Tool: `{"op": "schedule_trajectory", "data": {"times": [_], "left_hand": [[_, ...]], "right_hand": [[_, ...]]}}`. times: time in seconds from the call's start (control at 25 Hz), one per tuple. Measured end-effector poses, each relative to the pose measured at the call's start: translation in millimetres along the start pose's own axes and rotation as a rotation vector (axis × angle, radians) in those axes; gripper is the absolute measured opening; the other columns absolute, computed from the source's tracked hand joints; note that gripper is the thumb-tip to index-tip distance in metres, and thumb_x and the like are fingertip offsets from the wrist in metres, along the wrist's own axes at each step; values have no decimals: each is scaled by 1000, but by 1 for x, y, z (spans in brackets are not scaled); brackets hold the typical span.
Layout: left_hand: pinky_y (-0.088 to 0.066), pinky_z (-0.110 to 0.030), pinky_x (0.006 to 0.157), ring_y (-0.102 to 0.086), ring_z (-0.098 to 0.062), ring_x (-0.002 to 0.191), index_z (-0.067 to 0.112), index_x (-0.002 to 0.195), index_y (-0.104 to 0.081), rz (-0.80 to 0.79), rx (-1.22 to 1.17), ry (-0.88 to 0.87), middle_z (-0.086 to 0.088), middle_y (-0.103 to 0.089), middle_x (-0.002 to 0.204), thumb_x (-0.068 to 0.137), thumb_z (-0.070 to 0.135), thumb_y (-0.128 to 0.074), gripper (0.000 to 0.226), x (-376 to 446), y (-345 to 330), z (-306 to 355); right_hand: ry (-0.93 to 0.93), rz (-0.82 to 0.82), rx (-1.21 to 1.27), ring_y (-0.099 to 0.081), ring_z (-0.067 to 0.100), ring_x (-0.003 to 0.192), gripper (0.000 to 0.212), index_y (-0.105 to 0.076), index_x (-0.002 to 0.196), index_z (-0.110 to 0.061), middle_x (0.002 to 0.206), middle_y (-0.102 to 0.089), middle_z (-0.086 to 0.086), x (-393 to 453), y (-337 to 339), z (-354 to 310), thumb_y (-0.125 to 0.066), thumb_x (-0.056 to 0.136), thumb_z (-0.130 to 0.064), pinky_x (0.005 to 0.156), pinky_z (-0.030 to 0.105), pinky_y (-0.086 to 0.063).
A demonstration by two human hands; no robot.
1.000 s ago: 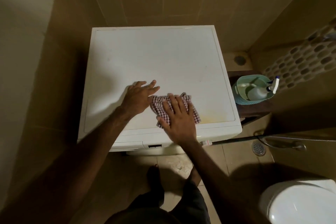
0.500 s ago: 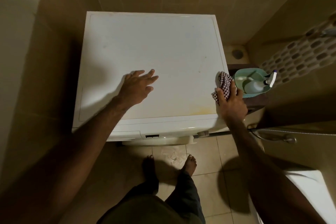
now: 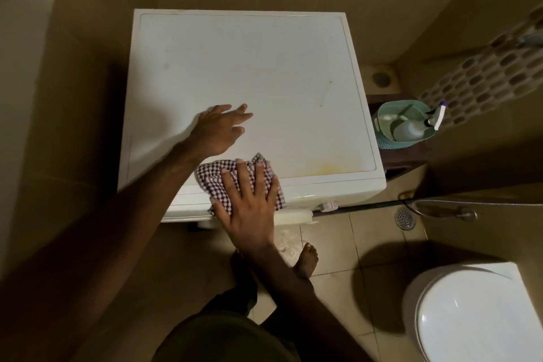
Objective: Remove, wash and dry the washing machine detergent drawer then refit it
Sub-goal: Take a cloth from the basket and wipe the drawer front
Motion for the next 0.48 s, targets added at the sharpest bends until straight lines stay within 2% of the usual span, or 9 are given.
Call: {"op": "schedule_trajectory", "data": {"times": [0.08, 0.16, 0.24, 0.32, 0.4, 0.48], "left_hand": [[-24, -43, 125, -30, -20, 154, 31, 156, -44, -9, -63, 6, 11, -36, 165, 107, 33, -53, 50, -9, 2, 1], [-27, -47, 124, -35, -23, 152, 26, 153, -50, 76, -55, -26, 7, -42, 162, 106, 28, -56, 47, -30, 0, 0], [-32, -51, 120, -41, -24, 149, 23, 146, -59, 209, -17, -27, 6, -49, 158, 104, 21, -59, 42, -59, -6, -9], [-36, -52, 116, -49, -26, 143, 20, 138, -66, 343, -41, 38, 4, -58, 151, 100, 14, -63, 38, -82, -7, -26], [-40, -52, 111, -58, -28, 132, 18, 130, -72, 429, -84, 118, 1, -66, 141, 96, 9, -68, 36, -101, -8, -43], [-44, -47, 104, -62, -28, 122, 19, 124, -75, 480, -88, 187, 1, -72, 131, 93, 9, -70, 33, -118, -8, -58]], "right_hand": [[73, 1, -38, -6, 37, 158, 77, -21, 163, -32, 173, -8, 4, -1, 3, 21, -33, 99, -73, 121, 67, -10], [18, -19, -85, -6, 37, 158, 79, -22, 163, -32, 173, -8, 4, -12, 18, 72, -29, 98, -75, 123, 66, -10], [-209, 7, -118, -8, 38, 158, 78, -25, 162, -31, 172, -13, 7, -22, 42, 138, -21, 98, -75, 124, 65, -11], [-485, 41, -86, -15, 40, 155, 77, -29, 159, -27, 169, -22, 10, -25, 66, 195, -18, 99, -74, 120, 68, -20], [-634, 61, -69, -18, 42, 154, 78, -32, 158, -22, 167, -26, 14, -17, 77, 210, -20, 99, -71, 117, 70, -22], [-562, 43, -103, -13, 41, 156, 82, -27, 161, -21, 169, -21, 14, -6, 70, 177, -20, 97, -72, 119, 70, -17]]}}
Point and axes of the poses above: each hand's wrist, its own x-axis towards the middle knuckle, its own y-axis out of the back of the hand, z = x × y, the point moved 1 cm from there along x, towards the middle knuckle
